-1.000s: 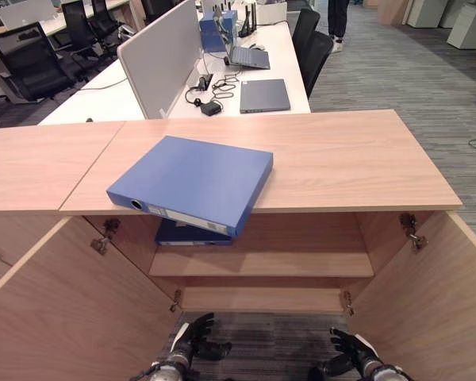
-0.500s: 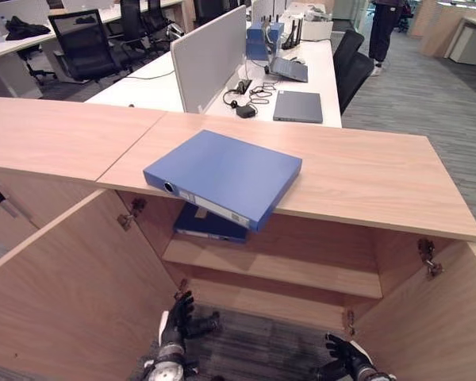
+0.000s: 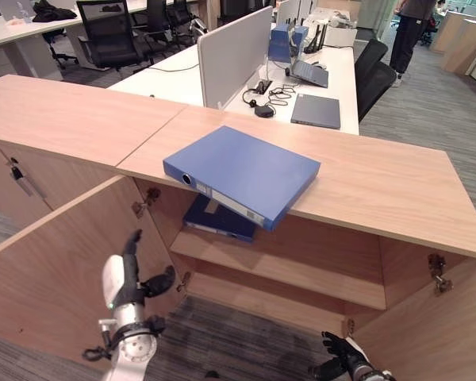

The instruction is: Put the empty folder in the office cabinet

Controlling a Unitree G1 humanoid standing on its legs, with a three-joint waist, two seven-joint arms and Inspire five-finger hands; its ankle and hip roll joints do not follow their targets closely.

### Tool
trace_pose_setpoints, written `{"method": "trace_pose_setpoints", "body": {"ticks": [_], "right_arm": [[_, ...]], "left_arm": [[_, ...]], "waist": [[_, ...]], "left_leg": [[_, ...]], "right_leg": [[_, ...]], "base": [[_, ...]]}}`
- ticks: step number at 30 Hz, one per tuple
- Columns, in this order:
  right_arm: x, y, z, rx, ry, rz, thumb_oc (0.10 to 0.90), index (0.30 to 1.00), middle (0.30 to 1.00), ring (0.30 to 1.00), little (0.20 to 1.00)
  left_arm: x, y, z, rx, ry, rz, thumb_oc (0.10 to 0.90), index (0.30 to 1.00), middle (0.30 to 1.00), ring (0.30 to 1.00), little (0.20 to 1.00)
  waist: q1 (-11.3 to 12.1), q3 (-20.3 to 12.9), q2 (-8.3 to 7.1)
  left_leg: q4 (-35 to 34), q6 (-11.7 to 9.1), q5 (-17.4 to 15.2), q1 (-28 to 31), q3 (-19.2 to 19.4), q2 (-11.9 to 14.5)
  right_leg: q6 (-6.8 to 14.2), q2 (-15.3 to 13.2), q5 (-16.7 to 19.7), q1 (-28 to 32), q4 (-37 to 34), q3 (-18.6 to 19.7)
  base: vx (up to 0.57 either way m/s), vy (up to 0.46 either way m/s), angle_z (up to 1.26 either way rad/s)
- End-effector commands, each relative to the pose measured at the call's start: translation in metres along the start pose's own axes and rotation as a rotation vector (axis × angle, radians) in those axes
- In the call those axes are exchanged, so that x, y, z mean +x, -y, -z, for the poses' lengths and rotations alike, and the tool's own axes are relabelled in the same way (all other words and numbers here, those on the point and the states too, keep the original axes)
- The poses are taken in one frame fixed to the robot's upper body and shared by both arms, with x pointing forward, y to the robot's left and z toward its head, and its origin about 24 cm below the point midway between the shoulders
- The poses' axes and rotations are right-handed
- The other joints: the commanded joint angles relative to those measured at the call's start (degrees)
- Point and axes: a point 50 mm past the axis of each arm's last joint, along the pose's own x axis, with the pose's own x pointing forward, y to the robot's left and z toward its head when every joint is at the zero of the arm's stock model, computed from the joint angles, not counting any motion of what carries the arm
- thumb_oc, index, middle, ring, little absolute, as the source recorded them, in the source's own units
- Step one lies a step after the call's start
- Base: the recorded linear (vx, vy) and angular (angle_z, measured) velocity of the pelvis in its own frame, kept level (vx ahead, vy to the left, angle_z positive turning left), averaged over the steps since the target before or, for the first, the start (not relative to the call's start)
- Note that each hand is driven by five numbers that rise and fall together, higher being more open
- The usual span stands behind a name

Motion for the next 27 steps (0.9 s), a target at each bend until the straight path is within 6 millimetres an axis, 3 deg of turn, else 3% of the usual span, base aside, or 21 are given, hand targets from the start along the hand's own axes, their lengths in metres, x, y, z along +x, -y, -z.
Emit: {"method": "trace_pose_setpoints", "body": {"ticks": [1, 9, 15, 27], "right_arm": [[0.010, 0.013, -0.048, -0.061, 0.204, 0.051, 0.800, 0.900, 0.900, 0.900, 0.900], [0.010, 0.013, -0.038, -0.036, 0.170, 0.038, 0.800, 0.900, 0.900, 0.900, 0.900], [0.008, 0.013, -0.034, -0.026, 0.166, 0.029, 0.800, 0.900, 0.900, 0.900, 0.900], [0.007, 0.018, -0.031, -0.039, 0.165, 0.012, 0.800, 0.900, 0.900, 0.900, 0.900]], "left_arm": [[0.037, -0.039, -0.056, 0.081, 0.342, -0.296, 0.800, 0.900, 0.900, 0.900, 0.900], [0.045, -0.073, -0.068, 0.297, 0.483, -0.475, 0.800, 0.900, 0.900, 0.900, 0.900], [0.048, -0.098, -0.094, 0.420, 0.678, -0.555, 0.800, 0.900, 0.900, 0.900, 0.900], [0.054, -0.098, -0.123, 0.464, 0.894, -0.370, 0.800, 0.900, 0.900, 0.900, 0.900]], "waist": [[0.3, 0.9, 0.01], [-0.2, 0.8, 0.84], [-1.2, 0.5, 1.88], [-3.0, 0.3, 3.37]], "left_leg": [[0.6, -5.7, 0.8, -0.7, -0.9, 4.3], [0.5, -6.4, 1.1, -0.5, -0.5, 4.8], [0.4, -6.7, 1.2, 0.2, 0.3, 5.3], [0.3, -6.8, 1.5, 0.4, 1.3, 5.8]], "right_leg": [[3.5, -0.1, -11.0, 6.5, 0.5, 2.1], [3.5, 0.3, -11.3, 6.9, 0.5, 1.8], [3.6, 0.6, -11.6, 7.0, 0.5, 2.2], [3.6, 1.0, -11.6, 6.7, 0.6, 3.1]], "base": [[0.00, 0.000, 0.00], [0.00, 0.000, 0.00], [0.00, 0.000, 0.00], [0.00, 0.000, 0.00]]}}
